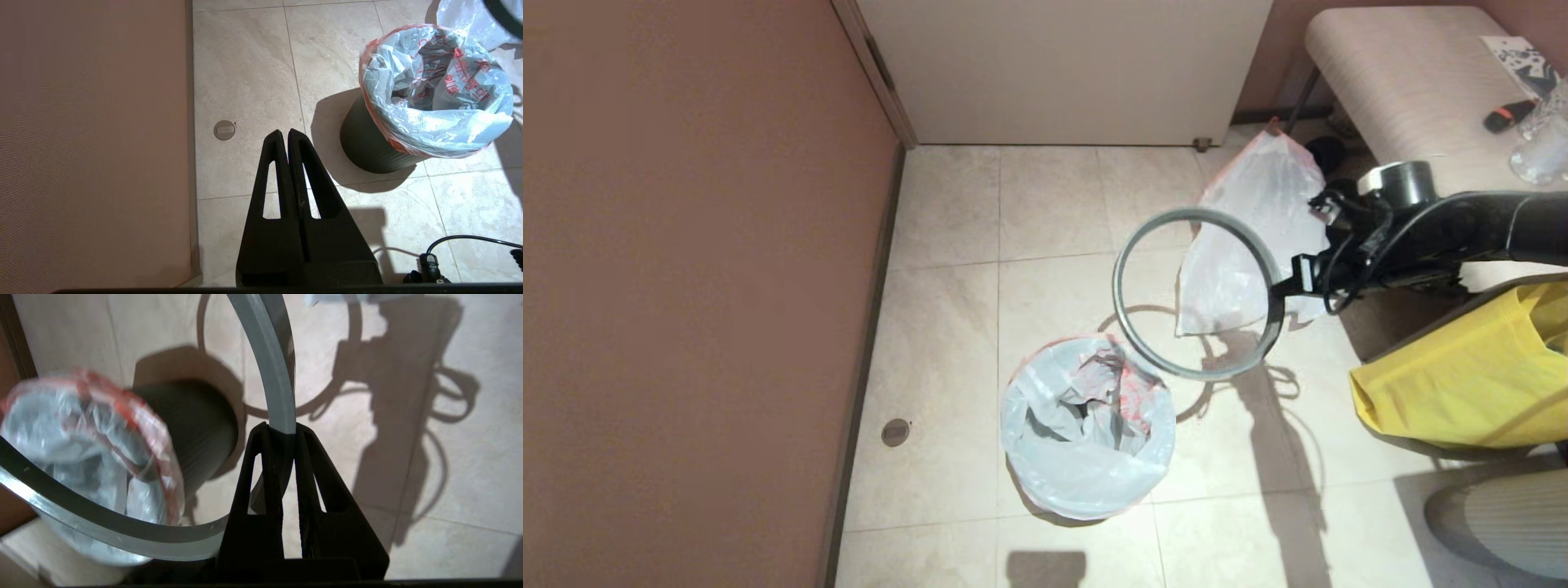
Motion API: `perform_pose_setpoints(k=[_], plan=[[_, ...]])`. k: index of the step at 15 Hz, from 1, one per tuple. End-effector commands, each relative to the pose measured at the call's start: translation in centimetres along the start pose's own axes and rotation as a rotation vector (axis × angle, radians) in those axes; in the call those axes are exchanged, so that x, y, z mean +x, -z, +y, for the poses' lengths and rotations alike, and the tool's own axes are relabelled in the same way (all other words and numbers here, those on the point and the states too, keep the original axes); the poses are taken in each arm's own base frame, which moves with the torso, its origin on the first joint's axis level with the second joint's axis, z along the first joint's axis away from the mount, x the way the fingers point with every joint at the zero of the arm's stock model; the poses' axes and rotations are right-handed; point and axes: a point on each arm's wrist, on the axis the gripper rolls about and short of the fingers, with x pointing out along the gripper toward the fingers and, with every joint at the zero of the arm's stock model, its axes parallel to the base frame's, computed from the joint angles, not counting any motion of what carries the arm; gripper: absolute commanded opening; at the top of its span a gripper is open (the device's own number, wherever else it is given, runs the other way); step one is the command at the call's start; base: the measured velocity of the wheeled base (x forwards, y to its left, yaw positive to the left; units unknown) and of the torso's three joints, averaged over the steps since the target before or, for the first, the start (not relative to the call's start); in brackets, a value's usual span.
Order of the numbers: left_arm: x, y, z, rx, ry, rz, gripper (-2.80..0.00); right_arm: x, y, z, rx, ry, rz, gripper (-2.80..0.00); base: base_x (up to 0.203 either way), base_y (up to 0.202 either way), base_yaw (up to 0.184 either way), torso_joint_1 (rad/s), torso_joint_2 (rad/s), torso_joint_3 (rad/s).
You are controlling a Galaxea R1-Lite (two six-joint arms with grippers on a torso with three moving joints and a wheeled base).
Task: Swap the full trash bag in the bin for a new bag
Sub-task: Place the trash can ring on the trash can
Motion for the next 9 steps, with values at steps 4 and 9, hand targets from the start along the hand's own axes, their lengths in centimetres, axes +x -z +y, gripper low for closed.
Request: perform_pose_setpoints(k=[4, 9], plan=[[0.0, 0.0, 0.0, 0.000, 0.000, 0.000, -2.80, 2.3, 3.2, 7.0, -0.182, -0.131, 0.232, -2.80, 0.000, 0.000, 0.000, 0.000, 0.00, 0.000], [0.0, 0.0, 0.0, -0.001, 0.000, 0.001, -2.80, 3.5, 5.9, 12.1, -0.270, -0.195, 0.326, -2.80, 0.000, 0.000, 0.000, 0.000, 0.00, 0.000]])
